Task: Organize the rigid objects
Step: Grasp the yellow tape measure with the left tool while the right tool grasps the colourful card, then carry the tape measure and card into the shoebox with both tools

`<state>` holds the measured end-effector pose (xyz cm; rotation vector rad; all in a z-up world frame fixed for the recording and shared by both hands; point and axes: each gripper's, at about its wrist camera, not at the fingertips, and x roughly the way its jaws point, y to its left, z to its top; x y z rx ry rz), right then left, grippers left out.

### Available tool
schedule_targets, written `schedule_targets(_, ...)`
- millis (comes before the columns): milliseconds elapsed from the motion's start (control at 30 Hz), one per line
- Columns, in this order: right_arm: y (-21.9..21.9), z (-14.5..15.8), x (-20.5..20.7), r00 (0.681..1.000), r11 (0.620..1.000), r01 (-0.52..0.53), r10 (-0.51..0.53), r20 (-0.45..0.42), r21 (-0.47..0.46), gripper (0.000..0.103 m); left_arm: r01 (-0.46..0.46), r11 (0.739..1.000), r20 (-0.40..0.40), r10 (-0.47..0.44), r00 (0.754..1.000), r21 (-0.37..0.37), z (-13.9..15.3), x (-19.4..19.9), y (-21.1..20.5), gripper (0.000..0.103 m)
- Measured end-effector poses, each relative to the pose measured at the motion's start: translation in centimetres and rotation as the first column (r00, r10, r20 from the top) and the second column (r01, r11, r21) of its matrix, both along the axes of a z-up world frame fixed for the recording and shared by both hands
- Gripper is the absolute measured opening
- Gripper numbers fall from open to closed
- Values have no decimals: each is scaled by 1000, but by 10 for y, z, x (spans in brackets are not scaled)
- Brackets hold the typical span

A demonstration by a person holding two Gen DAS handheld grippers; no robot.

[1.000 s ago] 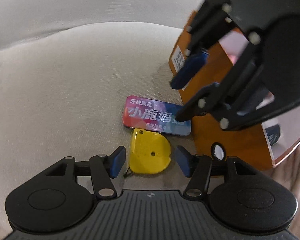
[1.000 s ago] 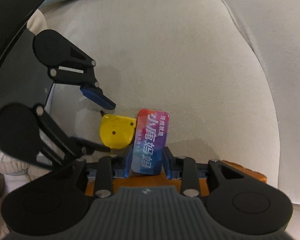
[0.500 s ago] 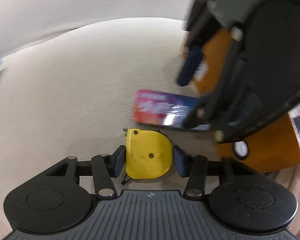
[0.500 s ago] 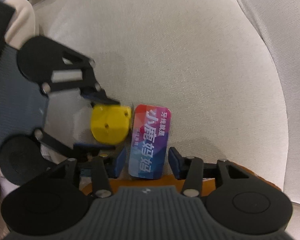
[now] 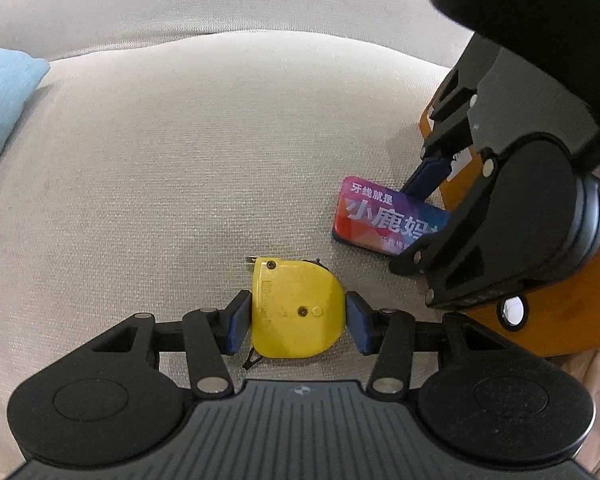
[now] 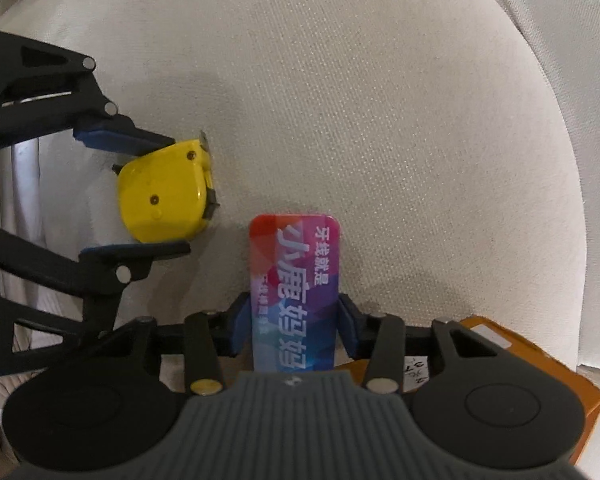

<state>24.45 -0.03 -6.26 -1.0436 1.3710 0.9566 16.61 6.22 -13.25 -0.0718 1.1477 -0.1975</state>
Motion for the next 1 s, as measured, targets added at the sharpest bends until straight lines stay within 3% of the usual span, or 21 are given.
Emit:
schedule_targets(200,-5,27,-10,1000,998,1,-2,8,56,46,-23,999,40,25,999,-38,23,-18,3,57)
schedule_targets(433,-17,89,-31,998,987,-48,40,58,153,46,-51,996,111,58,992,-68,70,-57,2,57)
schedule_targets(733,-82,173,-67,980,962,-163,133,146,217,46,66,995,243,-45,969,-80,141,-78,-51,57)
schedule_targets(933,-153,171,-75,979,981,-151,132,157,121,46,190,978,253,-162,954,-86,151,-72,-104,57)
schedule_targets(1000,-175,159,-74,981,986,-142,128,149,86,46,225,971,242,-199,950,-84,131,-29,-106,57)
